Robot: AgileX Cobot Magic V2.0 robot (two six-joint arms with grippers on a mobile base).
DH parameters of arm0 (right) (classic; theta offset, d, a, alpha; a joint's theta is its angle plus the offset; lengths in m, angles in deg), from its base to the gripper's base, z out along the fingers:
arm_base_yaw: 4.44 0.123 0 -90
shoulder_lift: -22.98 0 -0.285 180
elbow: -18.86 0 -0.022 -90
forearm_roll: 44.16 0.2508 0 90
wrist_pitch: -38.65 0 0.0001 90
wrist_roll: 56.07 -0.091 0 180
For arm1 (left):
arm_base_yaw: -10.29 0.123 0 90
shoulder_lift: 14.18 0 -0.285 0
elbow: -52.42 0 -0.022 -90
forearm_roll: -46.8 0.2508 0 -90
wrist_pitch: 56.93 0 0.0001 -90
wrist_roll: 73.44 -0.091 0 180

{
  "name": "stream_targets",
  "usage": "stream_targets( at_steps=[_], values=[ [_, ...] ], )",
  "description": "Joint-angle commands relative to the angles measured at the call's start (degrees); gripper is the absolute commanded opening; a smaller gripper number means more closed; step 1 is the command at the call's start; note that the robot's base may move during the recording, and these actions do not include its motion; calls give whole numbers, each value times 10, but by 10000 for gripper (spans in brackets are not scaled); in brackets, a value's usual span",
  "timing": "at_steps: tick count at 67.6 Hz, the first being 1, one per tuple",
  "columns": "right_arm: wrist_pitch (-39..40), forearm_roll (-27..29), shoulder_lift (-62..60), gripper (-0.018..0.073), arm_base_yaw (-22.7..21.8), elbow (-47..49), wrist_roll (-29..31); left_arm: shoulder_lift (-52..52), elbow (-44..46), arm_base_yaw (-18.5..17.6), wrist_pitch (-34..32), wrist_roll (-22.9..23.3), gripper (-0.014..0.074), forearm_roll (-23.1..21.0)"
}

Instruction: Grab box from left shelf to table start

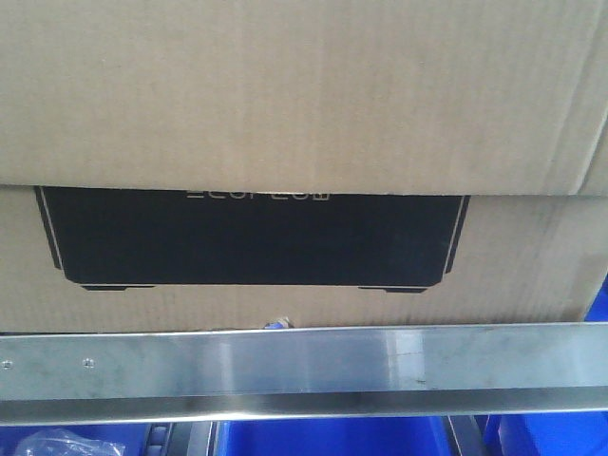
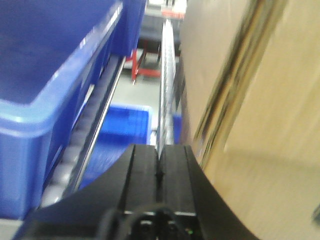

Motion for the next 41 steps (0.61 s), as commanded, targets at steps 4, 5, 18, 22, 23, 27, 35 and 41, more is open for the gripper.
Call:
stream_targets(
  at_steps=[4, 5, 18, 22, 23, 27, 35, 41],
  values=[
    [70, -2, -5, 56, -3, 0, 0, 9, 2, -2, -102, 3, -92, -67],
    [71, -2, -5, 56, -3, 0, 0, 9, 2, -2, -109, 5, -92, -78],
    [71, -2, -5, 56, -3, 0, 0, 3, 68, -2, -95, 5, -89, -70],
    [71, -2, -5, 56, -3, 0, 0, -7, 110, -2, -63, 5, -52, -25],
    [71, -2, -5, 56, -3, 0, 0, -8, 114, -2, -55, 5, -44, -21],
    [71, -2, -5, 56, -3, 0, 0, -24, 163, -2, -23, 5, 45, 16],
    [71, -2, -5, 56, -3, 0, 0, -70, 238, -2, 11, 5, 291, 34],
    [71, -2, -5, 56, -3, 0, 0, -122, 299, -2, 56, 5, 374, 43]
  ],
)
